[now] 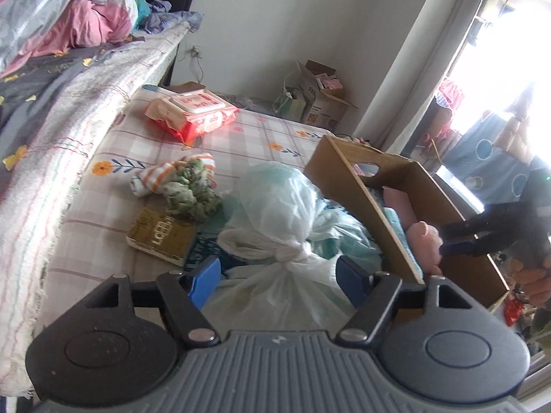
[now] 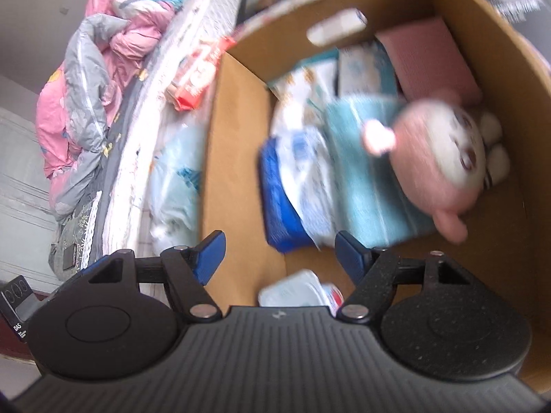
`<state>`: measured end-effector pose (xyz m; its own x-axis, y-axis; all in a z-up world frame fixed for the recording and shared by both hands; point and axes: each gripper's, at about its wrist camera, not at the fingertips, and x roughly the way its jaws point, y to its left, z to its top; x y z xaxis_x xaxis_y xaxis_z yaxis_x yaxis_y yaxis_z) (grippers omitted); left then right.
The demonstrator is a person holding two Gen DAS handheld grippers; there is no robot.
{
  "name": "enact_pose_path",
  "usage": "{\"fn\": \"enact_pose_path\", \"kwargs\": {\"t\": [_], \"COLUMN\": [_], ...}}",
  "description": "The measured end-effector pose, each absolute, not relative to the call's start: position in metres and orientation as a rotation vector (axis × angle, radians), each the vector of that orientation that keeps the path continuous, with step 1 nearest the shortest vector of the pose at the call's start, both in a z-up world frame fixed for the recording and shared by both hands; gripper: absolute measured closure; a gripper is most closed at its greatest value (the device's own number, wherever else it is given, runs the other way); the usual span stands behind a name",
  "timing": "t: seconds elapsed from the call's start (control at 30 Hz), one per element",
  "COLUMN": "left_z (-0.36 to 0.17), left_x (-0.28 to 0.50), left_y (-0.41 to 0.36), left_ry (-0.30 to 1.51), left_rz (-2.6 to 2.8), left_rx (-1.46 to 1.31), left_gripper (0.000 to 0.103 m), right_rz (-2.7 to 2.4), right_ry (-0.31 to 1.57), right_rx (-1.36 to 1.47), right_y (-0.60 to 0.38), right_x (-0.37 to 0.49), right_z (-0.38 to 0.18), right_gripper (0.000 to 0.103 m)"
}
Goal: Organize soft objects
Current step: 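Open the right tool to drop the yogurt cup in the box, then grasp the green scrunchie with the right tool while the left tool grasps the gold snack packet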
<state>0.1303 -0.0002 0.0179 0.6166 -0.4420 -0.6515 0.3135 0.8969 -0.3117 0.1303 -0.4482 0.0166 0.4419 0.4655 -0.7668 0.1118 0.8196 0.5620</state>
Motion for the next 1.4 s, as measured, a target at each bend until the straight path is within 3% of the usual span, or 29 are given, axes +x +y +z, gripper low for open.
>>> {"fn": "enact_pose_path", "kwargs": {"t": [0.23,0.47,0.73,1.1,1.2,1.23,1.33,1.4], "left_z": [0.011,-0.015,-0.058,-0.088,-0.092,-0.094,-0.094,-0.094], "left_x": [0.150,0.186,0.229,0.255,0.257,0.257,0.255,0.256], "left_y": [0.017,0.017,0.010,0.009,0.011,0.012,0.013,0.012], "left_ry": [0.759,0.763,0.859,0.921,0.938,0.945,0.937,0.928], "left_rz": [-0.343,-0.305,-0.325,-0.333,-0.325,-0.318,-0.313,-0.312], "left_rx": [-0.101,0.033,0.125,0.136,0.123,0.117,0.108,0.102], "left_gripper": [0.014,0.013,0.008,0.006,0.014,0.017,0.026,0.027], "right_rz": [0.362,0.524,0.591,0.555,0.574,0.575,0.558,0.555], "right_ry": [1.015,1.061,1.218,1.340,1.342,1.344,1.347,1.341], "right_rx": [0.459,0.333,0.105,-0.111,-0.118,-0.119,-0.120,-0.112], "right_y": [-0.380,-0.274,-0.164,-0.108,-0.105,-0.104,-0.103,-0.104], "right_x": [0.176,0.248,0.341,0.384,0.383,0.383,0.383,0.383], "right_z": [0.064,0.070,0.012,-0.070,-0.076,-0.077,-0.080,-0.079], "right_gripper": [0.031,0.030,0.016,0.013,0.018,0.029,0.051,0.060]}}
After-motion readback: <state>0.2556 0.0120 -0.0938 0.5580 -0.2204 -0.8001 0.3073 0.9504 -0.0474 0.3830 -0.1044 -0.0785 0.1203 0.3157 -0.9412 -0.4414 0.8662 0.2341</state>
